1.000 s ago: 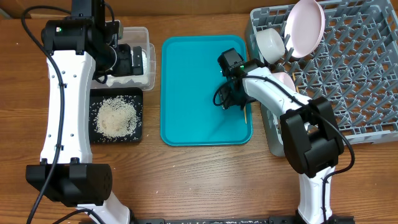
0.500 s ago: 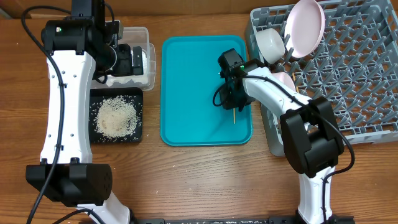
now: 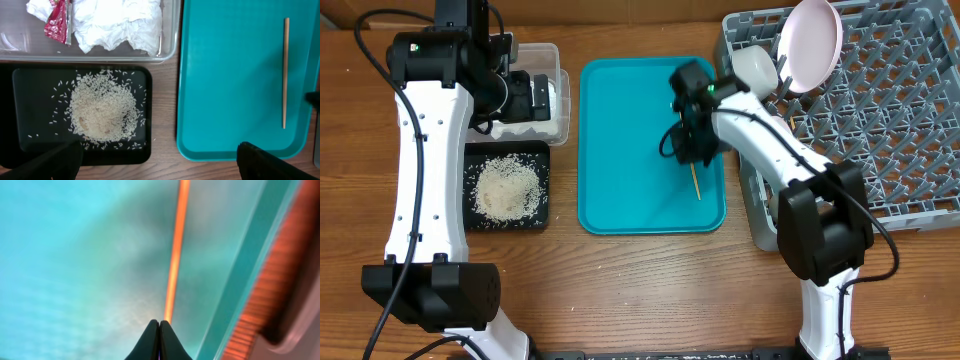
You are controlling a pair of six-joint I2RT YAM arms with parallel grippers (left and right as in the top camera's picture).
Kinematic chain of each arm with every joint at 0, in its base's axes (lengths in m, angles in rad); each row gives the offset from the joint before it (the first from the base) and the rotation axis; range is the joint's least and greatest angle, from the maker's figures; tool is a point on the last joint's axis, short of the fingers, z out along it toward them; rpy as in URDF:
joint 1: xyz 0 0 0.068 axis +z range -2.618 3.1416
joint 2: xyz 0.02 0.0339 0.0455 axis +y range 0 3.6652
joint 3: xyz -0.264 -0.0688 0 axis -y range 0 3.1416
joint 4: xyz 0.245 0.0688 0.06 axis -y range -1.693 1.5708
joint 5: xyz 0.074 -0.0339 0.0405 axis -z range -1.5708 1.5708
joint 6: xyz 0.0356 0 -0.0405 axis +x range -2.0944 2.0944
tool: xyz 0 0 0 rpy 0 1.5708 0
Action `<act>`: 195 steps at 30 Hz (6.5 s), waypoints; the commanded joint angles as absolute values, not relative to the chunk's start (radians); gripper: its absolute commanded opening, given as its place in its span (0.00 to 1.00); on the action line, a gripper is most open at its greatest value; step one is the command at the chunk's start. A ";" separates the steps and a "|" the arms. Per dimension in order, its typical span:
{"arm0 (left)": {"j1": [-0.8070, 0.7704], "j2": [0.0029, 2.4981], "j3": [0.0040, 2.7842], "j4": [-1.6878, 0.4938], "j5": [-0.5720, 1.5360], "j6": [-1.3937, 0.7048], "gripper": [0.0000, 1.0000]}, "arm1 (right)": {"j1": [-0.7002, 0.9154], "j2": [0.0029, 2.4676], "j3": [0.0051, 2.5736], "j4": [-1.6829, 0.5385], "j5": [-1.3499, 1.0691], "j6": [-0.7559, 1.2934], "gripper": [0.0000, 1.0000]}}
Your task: Sort waste into correct bins and load items into the dishwasher
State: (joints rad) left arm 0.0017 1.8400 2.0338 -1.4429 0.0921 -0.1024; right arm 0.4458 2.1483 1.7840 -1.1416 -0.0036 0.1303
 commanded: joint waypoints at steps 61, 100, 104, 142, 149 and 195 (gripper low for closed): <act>-0.001 1.821 2.049 -1.439 0.086 -0.101 1.00 | 0.354 2.301 1.864 -1.042 -0.020 -0.057 0.40; -0.001 1.821 2.049 -1.439 0.085 -0.101 1.00 | 0.370 2.218 1.987 -1.271 -0.052 -0.049 0.04; -0.001 1.821 2.049 -1.439 0.085 -0.101 1.00 | 0.365 2.131 2.162 -1.391 -0.050 -0.049 0.04; -0.001 1.821 2.049 -1.439 0.086 -0.101 1.00 | -0.088 1.941 1.820 -1.415 0.208 -0.213 0.62; 0.000 1.821 2.049 -1.439 0.085 -0.101 1.00 | -0.088 1.939 1.844 -1.420 0.113 -0.206 0.63; 0.000 1.821 2.049 -1.439 0.086 -0.101 1.00 | 0.064 1.328 2.187 -1.633 -0.157 0.082 1.00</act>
State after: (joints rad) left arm 0.0017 1.8400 2.0338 -1.4437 0.0921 -0.1024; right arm 0.0605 1.3731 2.2463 -1.6840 -0.1783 0.0746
